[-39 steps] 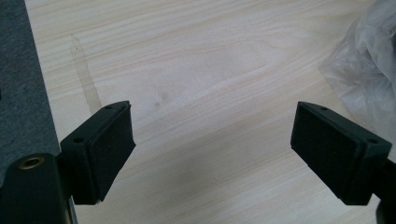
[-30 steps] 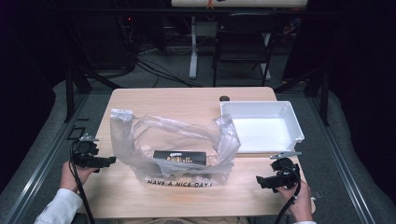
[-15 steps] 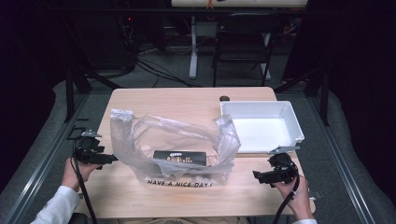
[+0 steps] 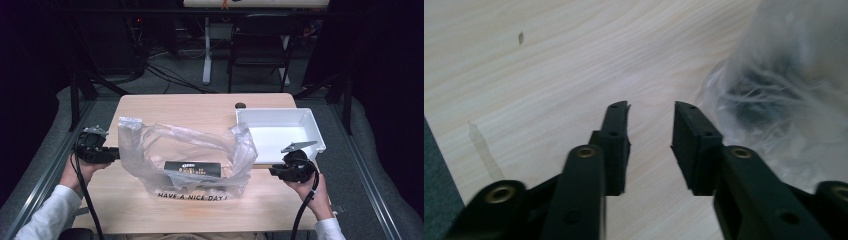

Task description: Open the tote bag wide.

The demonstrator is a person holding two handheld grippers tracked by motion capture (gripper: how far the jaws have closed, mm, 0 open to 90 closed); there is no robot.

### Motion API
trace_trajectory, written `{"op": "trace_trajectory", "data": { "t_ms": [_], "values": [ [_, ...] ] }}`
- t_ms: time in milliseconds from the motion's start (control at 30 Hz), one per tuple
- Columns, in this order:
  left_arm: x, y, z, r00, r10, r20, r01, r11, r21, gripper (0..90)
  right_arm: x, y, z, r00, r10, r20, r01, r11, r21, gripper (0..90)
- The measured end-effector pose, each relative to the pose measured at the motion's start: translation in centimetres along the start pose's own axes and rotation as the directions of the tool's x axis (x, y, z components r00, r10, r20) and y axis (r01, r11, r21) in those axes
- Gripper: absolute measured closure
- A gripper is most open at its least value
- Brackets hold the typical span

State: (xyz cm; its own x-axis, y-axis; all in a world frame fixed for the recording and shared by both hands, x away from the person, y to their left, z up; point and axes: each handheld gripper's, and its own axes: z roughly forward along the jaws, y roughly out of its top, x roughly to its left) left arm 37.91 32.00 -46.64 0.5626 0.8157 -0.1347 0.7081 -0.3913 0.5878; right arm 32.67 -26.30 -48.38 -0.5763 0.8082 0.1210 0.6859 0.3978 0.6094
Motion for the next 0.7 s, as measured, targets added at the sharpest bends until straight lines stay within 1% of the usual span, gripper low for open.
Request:
{"op": "trace_trajectory", "data": {
  "t_ms": [33, 67, 100, 167, 200, 233, 267, 300, 333, 367, 433, 500, 600, 633, 667, 700],
  "values": [
    [-0.1, 0.8, -0.5, 0.9996, 0.017, 0.023, -0.017, 0.9998, -0.007, 72.2, 0.0, 0.4, -0.2, 1.0, -0.007, -0.006, 0.007, 1.0, 0.002, 83.9],
    [-0.2, 1.2, -0.8, 0.9992, 0.024, 0.032, -0.024, 0.9996, -0.013, 75.6, 0.1, 0.8, -0.3, 0.9998, -0.015, -0.011, 0.015, 1.0, -0.005, 86.6],
    [-0.2, 1.6, -0.9, 0.9986, 0.034, 0.039, -0.033, 0.9993, -0.014, 78.9, 0.0, 1.2, -0.5, 0.9995, -0.025, -0.02, 0.025, 1.0, 0.001, 88.7],
    [-0.4, 2.4, -1.4, 0.9977, 0.051, 0.044, -0.05, 0.9985, -0.021, 83.9, 0.1, 1.9, -0.7, 0.9992, -0.032, -0.022, 0.032, 0.999, -0.009, 90.0],
    [-0.4, 2.4, -1.4, 0.9977, 0.051, 0.044, -0.05, 0.9985, -0.021, 85.8, 0.1, 1.9, -0.7, 0.9992, -0.032, -0.022, 0.032, 0.999, -0.009, 90.0],
    [-0.4, 2.9, -1.7, 0.9968, 0.06, 0.054, -0.059, 0.998, -0.022, 87.2, 0.1, 2.9, -1.1, 0.9986, -0.047, -0.023, 0.047, 0.999, -0.007, 90.0],
    [-0.6, 3.5, -2.0, 0.9956, 0.071, 0.061, -0.07, 0.9971, -0.031, 88.0, 0.2, 3.3, -1.2, 0.9982, -0.054, -0.026, 0.054, 0.999, -0.008, 90.0],
    [-0.6, 3.5, -2.0, 0.9956, 0.071, 0.061, -0.07, 0.9971, -0.031, 88.8, 0.2, 3.6, -1.4, 0.9978, -0.059, -0.03, 0.058, 0.998, -0.01, 90.0],
    [-0.7, 4.3, -2.4, 0.9941, 0.084, 0.069, -0.082, 0.9963, -0.028, 89.5, 0.2, 4.1, -1.5, 0.9974, -0.066, -0.028, 0.066, 0.998, -0.012, 90.0],
    [-0.8, 4.7, -2.6, 0.9934, 0.09, 0.071, -0.088, 0.9956, -0.031, 89.9, 0.3, 4.5, -1.7, 0.9968, -0.073, -0.033, 0.072, 0.997, -0.014, 90.0],
    [-1.1, 5.6, -3.0, 0.9915, 0.106, 0.076, -0.103, 0.9941, -0.031, 90.0, 0.4, 5.4, -2.0, 0.9953, -0.087, -0.041, 0.086, 0.996, -0.02, 90.0],
    [-1.3, 6.5, -3.4, 0.9899, 0.114, 0.084, -0.112, 0.9931, -0.034, 90.0, 0.6, 6.5, -2.3, 0.9939, -0.102, -0.04, 0.101, 0.994, -0.027, 90.0],
    [-1.6, 7.7, -4.0, 0.9861, 0.138, 0.093, -0.135, 0.9902, -0.033, 90.0, 0.8, 7.8, -2.7, 0.9921, -0.119, -0.042, 0.117, 0.993, -0.032, 90.0],
    [-1.6, 7.7, -4.0, 0.9861, 0.138, 0.093, -0.135, 0.9902, -0.033, 90.0, 0.9, 8.3, -2.8, 0.9907, -0.129, -0.044, 0.128, 0.991, -0.029, 90.0],
    [-2.0, 8.6, -4.3, 0.9834, 0.152, 0.099, -0.149, 0.9882, -0.033, 90.0, 1.1, 8.9, -3.1, 0.9897, -0.137, -0.039, 0.136, 0.99, -0.03, 90.0],
    [-2.0, 8.6, -4.3, 0.9834, 0.152, 0.099, -0.149, 0.9882, -0.033, 90.0, 1.1, 8.9, -3.1, 0.9897, -0.137, -0.039, 0.136, 0.99, -0.03, 90.0]
  ]
}}
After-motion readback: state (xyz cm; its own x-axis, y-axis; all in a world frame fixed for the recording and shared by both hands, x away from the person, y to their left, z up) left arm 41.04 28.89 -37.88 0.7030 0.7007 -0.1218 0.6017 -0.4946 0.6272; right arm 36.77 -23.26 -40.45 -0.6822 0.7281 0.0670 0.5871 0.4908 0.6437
